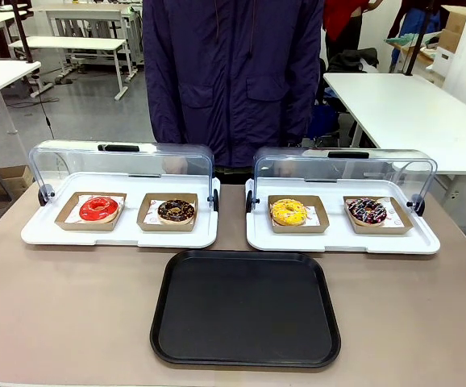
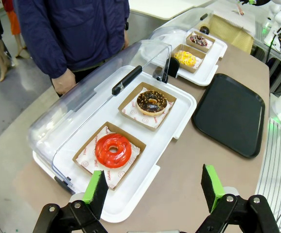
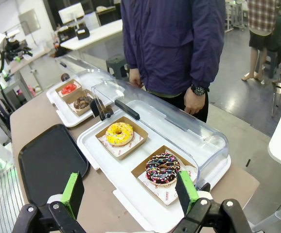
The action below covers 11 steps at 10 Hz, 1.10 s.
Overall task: Move the first donut from the left to the tray.
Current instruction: Pick up the Paper togo box containing the Donut indicated by the person and place it on the Handle tray.
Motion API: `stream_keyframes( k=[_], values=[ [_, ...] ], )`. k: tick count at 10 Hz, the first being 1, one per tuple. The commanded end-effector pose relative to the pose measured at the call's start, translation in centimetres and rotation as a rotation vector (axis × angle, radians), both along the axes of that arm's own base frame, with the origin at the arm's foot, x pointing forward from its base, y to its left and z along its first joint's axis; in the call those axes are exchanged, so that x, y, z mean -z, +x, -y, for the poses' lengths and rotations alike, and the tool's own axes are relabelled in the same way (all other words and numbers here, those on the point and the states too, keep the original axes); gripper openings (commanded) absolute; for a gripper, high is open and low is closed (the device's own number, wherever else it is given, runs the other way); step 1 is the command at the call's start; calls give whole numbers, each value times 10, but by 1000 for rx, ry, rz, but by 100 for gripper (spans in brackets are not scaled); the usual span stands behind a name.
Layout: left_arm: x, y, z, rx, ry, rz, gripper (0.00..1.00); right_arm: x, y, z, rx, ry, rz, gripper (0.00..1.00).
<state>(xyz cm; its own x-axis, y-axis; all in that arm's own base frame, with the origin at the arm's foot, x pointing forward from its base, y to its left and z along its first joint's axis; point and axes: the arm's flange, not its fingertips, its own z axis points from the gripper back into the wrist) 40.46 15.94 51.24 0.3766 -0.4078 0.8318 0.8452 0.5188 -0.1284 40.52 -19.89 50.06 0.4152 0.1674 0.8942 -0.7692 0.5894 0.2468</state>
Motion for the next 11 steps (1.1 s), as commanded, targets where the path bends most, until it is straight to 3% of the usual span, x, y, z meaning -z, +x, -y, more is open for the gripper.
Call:
stream_keyframes(
  k=[1,11],
  values=[
    [-1,0,0,11,-5,8,100,0,-1,-3,-1,9,19,100],
    [-1,0,0,11,-5,8,100,0,-1,-3,-1,9,19,100]
  ],
)
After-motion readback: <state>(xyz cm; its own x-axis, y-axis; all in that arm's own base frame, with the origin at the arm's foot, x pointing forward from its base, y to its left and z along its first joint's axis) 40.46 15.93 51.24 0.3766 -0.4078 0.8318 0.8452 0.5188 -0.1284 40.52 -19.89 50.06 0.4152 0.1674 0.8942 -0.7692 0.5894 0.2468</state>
